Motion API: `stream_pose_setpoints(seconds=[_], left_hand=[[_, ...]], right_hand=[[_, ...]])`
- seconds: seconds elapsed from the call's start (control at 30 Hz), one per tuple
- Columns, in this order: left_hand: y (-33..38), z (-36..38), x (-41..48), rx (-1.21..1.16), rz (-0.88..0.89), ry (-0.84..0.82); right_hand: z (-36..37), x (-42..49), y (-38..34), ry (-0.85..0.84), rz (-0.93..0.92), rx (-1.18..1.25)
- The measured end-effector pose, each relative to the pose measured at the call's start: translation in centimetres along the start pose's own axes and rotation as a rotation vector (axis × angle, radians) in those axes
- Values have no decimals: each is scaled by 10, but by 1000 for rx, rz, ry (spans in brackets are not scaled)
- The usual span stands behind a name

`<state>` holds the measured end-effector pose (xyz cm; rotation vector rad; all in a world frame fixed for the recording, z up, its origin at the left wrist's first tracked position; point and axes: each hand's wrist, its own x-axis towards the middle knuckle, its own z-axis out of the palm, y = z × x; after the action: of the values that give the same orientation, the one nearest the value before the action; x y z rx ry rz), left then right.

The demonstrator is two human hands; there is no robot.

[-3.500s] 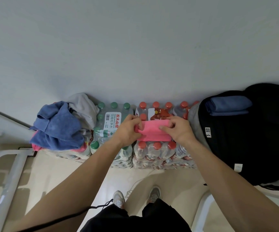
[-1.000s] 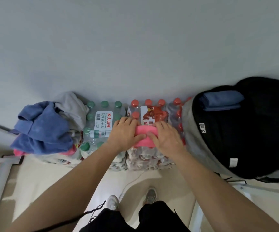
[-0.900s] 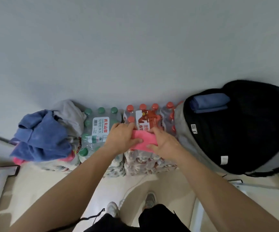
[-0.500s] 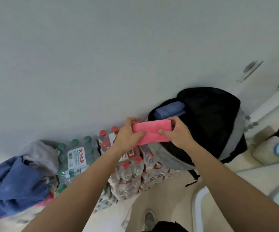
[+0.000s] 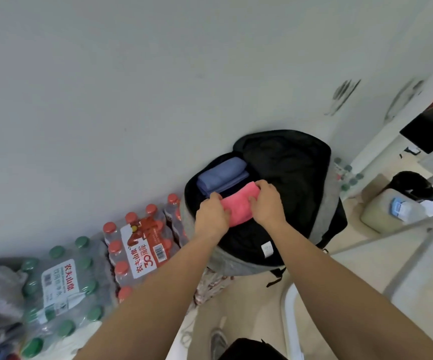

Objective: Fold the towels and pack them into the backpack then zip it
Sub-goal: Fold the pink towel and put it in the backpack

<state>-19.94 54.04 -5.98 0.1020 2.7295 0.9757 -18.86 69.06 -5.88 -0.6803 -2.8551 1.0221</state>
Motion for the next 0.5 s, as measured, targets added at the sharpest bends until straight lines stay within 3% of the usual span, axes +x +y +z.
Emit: stream_pose_setpoints(seconds=[0.07, 0.17, 0.23, 0.3, 0.4, 0.5], left_hand=[[0, 6, 3, 4, -48, 26], [-1, 11, 9, -99, -87, 106], [0, 13, 12, -166, -88, 115], [2, 12, 15, -162, -79, 63], [4, 1, 16, 79, 15, 45], [3, -19, 23, 300, 208, 204]], right_hand=[[6, -7, 8, 37, -78, -146], [14, -27, 26, 108, -338, -329], [20, -36, 39, 28, -446, -385], [26, -37, 50, -136, -433, -421], [30, -32, 59, -274, -422, -513], [32, -25, 55, -289, -436, -569]])
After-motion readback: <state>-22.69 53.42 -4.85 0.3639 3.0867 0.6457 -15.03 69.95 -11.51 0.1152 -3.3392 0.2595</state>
